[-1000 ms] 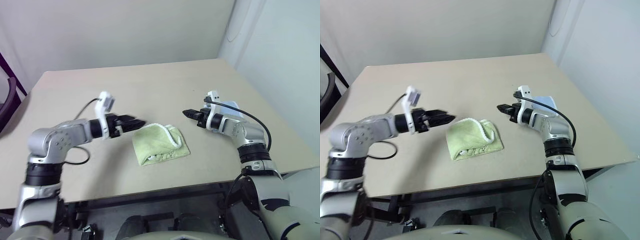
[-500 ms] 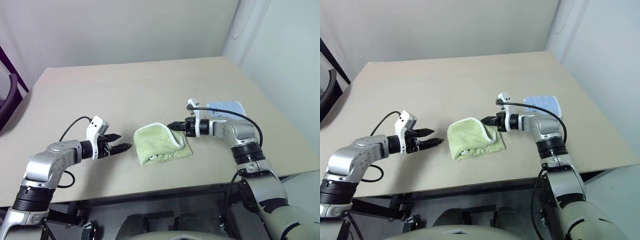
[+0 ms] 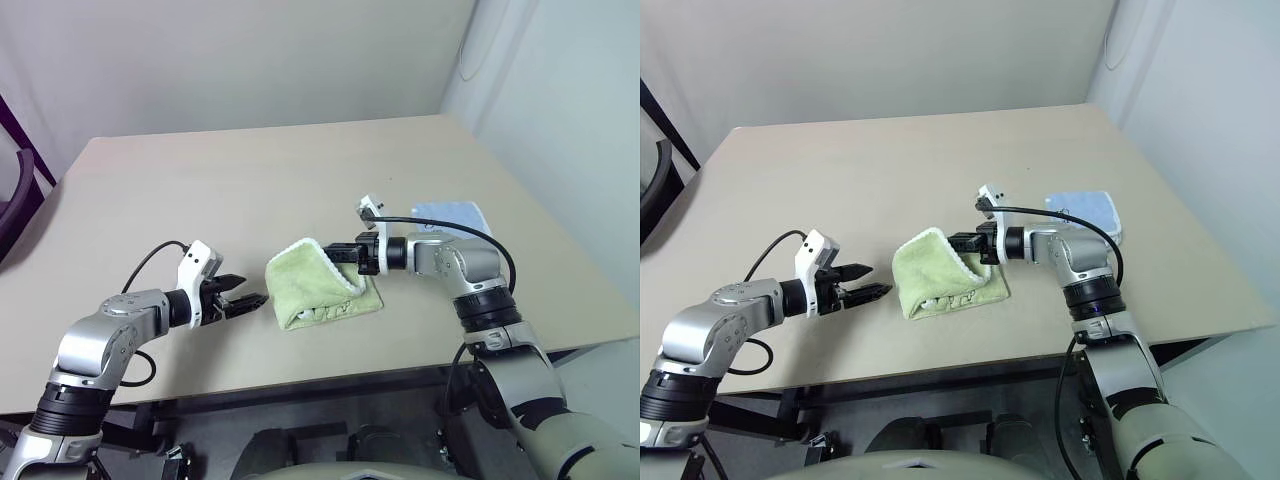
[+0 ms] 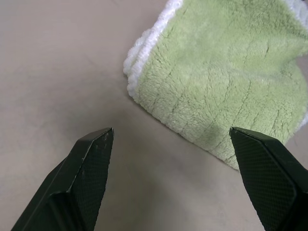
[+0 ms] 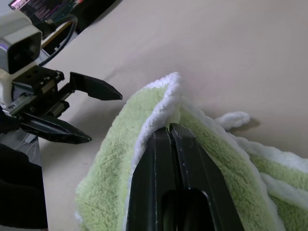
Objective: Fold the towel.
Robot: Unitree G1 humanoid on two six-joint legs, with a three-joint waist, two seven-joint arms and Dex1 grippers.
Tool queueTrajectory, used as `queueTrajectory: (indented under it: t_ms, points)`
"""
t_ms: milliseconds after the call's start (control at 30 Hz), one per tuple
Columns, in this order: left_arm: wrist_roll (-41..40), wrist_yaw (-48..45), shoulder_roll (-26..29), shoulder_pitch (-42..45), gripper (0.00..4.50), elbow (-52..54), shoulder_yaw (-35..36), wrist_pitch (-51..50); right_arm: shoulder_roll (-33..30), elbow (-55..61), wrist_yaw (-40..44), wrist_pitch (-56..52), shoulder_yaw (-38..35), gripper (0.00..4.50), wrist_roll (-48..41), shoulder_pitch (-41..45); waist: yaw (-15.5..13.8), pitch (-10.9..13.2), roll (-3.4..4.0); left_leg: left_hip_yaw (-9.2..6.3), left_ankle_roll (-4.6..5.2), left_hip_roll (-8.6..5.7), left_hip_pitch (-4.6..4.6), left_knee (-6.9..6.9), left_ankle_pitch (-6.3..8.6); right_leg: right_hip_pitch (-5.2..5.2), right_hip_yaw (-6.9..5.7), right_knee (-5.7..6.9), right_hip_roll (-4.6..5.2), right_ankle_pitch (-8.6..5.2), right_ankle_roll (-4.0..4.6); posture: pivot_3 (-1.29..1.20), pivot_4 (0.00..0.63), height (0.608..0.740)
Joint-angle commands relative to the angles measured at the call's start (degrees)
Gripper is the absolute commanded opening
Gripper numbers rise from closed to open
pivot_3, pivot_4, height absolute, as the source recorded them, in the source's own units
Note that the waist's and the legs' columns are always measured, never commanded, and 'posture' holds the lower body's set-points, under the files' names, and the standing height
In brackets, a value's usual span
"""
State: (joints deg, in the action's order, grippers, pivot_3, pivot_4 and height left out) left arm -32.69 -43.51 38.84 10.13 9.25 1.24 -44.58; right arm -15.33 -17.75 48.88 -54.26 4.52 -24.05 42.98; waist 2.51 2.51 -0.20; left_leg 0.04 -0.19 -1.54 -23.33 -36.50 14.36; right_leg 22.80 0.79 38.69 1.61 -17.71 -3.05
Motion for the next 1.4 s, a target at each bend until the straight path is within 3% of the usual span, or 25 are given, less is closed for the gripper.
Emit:
queueTrajectory:
  t_ms: [33, 500, 1133, 1400]
  points:
    - [0.25, 0.14, -0.32, 0.37, 4.07, 2.09, 0.78, 0.35, 2.15, -1.87, -4.57, 0.20, -4.49, 0.00, -1.36, 4.05, 0.03, 0.00, 0.00, 0.00, 0.00, 0.00, 0.00, -0.04, 0.00, 0.01, 0.00, 0.07, -0.01, 0.00, 0.00, 0.00, 0.000, 0.740]
    - [0.69, 0.49, -1.24, -0.30, 4.07, 2.13, 1.00, 0.11, 1.11, 7.69, -0.28, -4.75, 0.61, 0.00, -4.60, -0.38, -0.04, 0.00, 0.00, 0.00, 0.01, 0.01, 0.01, -0.54, 0.00, -0.05, 0.00, 0.46, 0.01, 0.01, 0.03, 0.00, 0.000, 0.740]
    - [0.69, 1.19, -0.98, -0.42, 4.07, 2.63, 1.86, 0.13, 1.03, 4.29, 0.30, 1.32, 3.74, 0.00, -1.57, -1.01, -0.04, 0.00, 0.00, 0.00, 0.01, 0.01, 0.00, -0.53, 0.00, -0.04, 0.00, 0.46, 0.01, 0.01, 0.03, 0.00, 0.000, 0.740]
    - [1.17, 1.20, -0.43, -0.74, 4.07, 2.21, 2.24, 0.66, 1.21, 4.51, -0.44, 2.06, 1.52, 0.00, -2.67, -1.20, -0.05, 0.00, 0.00, -0.01, 0.01, 0.01, 0.00, -0.53, 0.00, -0.04, 0.00, 0.46, 0.01, 0.01, 0.03, 0.00, 0.000, 0.740]
